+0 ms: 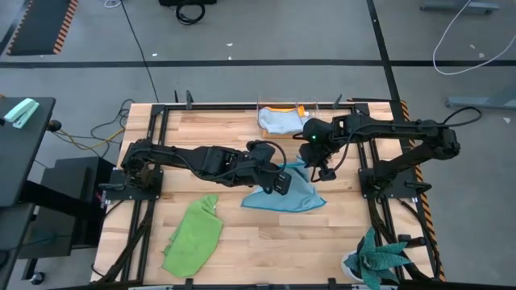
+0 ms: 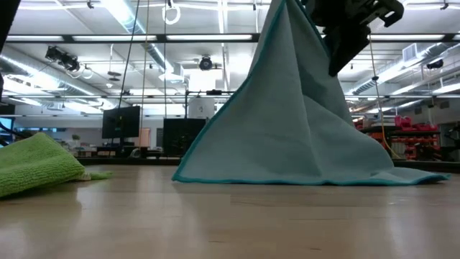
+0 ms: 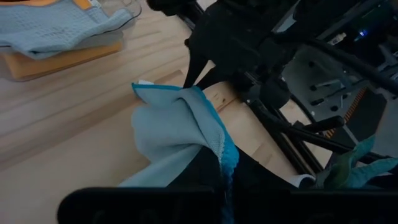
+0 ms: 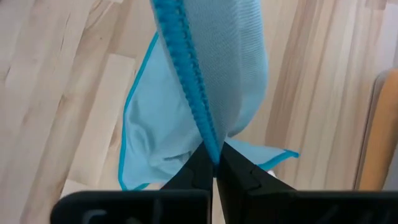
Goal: Fold microfiber towels
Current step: Fold the blue microfiber cloth
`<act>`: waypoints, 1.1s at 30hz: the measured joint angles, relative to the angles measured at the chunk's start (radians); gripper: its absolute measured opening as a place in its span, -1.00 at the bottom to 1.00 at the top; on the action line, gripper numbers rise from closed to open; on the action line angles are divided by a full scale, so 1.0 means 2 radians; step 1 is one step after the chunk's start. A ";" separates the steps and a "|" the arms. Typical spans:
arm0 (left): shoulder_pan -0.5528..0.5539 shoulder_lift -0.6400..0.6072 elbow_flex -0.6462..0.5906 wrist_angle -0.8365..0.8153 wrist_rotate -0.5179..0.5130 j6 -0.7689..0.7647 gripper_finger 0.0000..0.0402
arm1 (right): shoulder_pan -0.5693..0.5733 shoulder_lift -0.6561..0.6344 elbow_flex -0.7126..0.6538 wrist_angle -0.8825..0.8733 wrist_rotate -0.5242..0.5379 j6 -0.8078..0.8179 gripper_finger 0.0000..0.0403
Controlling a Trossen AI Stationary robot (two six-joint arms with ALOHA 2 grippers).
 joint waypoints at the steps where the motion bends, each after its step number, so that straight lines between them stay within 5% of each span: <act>1: 0.000 0.000 0.000 -0.003 0.000 0.000 -0.99 | 0.000 -0.001 0.000 -0.003 0.000 0.000 -0.93; 17: 0.000 0.001 0.000 -0.032 0.001 -0.009 -0.99 | 0.006 -0.017 0.001 -0.062 -0.034 0.005 -0.91; 33: -0.001 -0.001 0.000 -0.061 0.000 -0.007 -0.99 | 0.072 -0.029 -0.001 -0.083 -0.049 0.025 -0.74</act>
